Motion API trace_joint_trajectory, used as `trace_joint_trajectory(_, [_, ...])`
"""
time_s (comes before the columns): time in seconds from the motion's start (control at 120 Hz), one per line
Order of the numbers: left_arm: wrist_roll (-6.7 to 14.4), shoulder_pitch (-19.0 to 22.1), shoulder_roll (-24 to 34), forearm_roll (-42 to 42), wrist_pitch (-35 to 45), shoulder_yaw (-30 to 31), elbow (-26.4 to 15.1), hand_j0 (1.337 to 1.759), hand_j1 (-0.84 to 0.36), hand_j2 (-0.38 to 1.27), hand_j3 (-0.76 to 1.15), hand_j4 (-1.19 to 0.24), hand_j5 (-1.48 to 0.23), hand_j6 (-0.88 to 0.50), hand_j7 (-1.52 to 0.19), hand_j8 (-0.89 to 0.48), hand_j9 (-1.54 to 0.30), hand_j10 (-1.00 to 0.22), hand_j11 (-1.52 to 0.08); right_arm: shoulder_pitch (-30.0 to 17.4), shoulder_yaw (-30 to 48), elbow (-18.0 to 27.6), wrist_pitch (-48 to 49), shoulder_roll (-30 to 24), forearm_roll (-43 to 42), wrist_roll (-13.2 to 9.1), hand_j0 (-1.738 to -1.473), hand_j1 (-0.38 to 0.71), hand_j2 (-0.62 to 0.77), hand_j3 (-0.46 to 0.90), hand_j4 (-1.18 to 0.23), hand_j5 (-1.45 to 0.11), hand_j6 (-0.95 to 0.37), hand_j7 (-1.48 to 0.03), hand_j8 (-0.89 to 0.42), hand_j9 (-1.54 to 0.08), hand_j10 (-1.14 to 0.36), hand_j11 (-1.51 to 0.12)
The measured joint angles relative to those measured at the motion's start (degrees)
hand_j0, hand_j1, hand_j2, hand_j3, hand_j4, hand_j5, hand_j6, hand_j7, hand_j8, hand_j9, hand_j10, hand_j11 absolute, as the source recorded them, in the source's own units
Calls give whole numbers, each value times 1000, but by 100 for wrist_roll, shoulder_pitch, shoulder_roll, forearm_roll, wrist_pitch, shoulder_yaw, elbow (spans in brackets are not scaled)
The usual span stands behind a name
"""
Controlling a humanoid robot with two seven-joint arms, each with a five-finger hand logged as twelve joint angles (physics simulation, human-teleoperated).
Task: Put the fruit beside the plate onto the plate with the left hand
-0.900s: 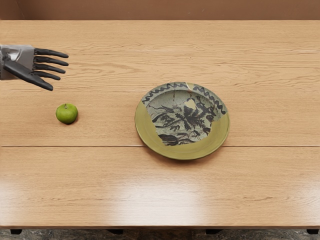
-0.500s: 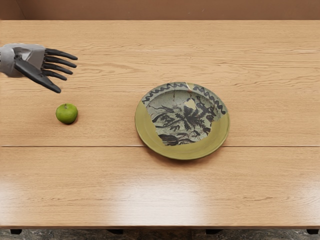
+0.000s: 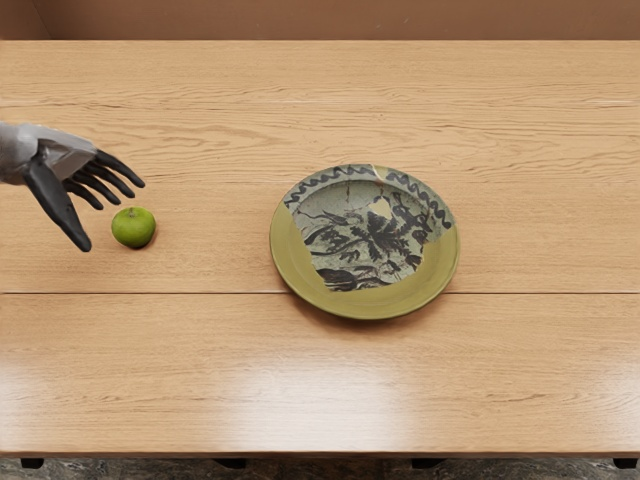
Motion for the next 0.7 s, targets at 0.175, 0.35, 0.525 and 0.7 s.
trace_joint_trajectory(0.175, [32,-162,28,697,587,-4,-329,1658,55,50,0,-250,-321,-251,-321,-250,-321,-249,-321,9,-3,1,0,0,0,0,-1658,-307,-7,0,-35,-45,-35,-45,-35,-45,-35,-45])
trace_joint_trajectory(0.35, [37,-89,-259,993,1473,44,-413,1658,55,51,0,-251,-321,-251,-321,-251,-321,-250,-321,24,-5,0,0,0,-1,0,-1658,-307,-7,0,-35,-45,-35,-45,-35,-45,-35,-45])
trace_joint_trajectory(0.525, [39,-116,-517,1058,2353,367,-427,1658,55,51,0,-251,-321,-252,-321,-252,-321,-250,-321,27,-5,-1,0,0,0,0,-1658,-307,-7,0,-35,-45,-35,-45,-35,-45,-35,-45])
trace_joint_trajectory(0.7, [39,-167,-600,1070,3087,830,-480,1658,55,51,0,-251,-322,-252,-321,-252,-321,-251,-321,38,-5,0,0,0,1,0,-1658,-307,-7,0,-35,-45,-35,-45,-35,-45,-35,-45])
